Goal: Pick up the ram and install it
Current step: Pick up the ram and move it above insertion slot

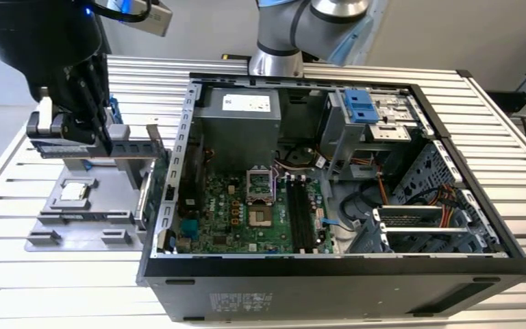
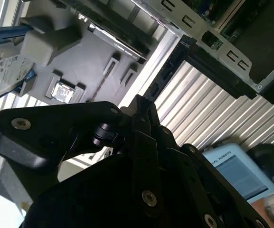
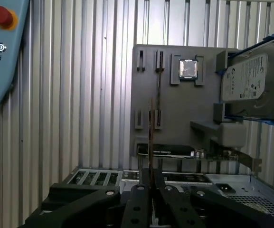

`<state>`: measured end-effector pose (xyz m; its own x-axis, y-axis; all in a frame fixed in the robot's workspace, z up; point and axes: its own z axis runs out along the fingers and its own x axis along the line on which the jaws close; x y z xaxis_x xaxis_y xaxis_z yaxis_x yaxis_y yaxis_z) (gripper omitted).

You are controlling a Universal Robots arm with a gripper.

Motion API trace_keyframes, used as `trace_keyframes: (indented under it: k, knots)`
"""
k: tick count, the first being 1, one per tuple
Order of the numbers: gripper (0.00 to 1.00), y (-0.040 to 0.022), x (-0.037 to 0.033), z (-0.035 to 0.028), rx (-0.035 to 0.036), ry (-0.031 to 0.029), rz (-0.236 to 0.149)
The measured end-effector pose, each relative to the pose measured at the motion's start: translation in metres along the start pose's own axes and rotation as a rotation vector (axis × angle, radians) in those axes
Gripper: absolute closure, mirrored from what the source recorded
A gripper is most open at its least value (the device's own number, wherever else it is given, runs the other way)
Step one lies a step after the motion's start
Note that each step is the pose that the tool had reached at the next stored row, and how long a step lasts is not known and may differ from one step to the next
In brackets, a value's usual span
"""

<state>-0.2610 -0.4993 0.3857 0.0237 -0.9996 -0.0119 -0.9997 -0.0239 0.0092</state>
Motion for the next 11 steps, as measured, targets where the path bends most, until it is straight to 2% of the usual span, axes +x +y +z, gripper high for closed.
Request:
trace_keyframes:
  k: [11]
  knots:
    - [1.00,-0.0230,0.0001,-0.0002,-0.0001,0.0001,-0.005]
